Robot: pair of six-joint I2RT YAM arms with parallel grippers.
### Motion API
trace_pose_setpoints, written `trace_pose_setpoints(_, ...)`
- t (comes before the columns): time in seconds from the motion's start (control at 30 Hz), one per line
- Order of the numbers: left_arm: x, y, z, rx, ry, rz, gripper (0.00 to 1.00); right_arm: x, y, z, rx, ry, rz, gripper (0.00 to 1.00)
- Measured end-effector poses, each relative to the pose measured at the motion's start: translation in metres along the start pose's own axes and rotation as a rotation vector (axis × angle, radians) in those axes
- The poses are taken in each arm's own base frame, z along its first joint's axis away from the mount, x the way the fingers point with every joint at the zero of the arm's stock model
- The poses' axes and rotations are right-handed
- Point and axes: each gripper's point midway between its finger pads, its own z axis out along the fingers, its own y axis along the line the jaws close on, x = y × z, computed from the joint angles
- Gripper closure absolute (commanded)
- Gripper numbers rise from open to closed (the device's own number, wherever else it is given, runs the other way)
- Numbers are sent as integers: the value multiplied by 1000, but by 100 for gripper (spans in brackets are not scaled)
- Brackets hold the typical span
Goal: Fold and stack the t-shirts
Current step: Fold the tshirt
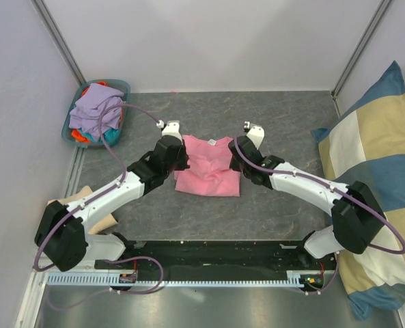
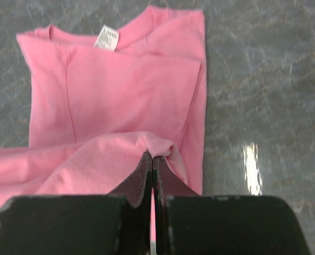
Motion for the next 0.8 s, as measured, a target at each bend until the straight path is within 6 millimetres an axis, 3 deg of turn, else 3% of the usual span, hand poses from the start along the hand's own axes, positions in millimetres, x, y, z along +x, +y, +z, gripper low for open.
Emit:
trace_pose_setpoints(0.23,-6,-2,26,17,3,1,98,-20,-12,39,7,13,19,100)
trace_pose_setpoints(0.6,14,11,69,9,57,-8,98,-8,-22,91,4,88,3,100)
trace_pose_setpoints(0.8,17,28,92,-8,71,-38,98,-16,-19,107,-7,84,4,100)
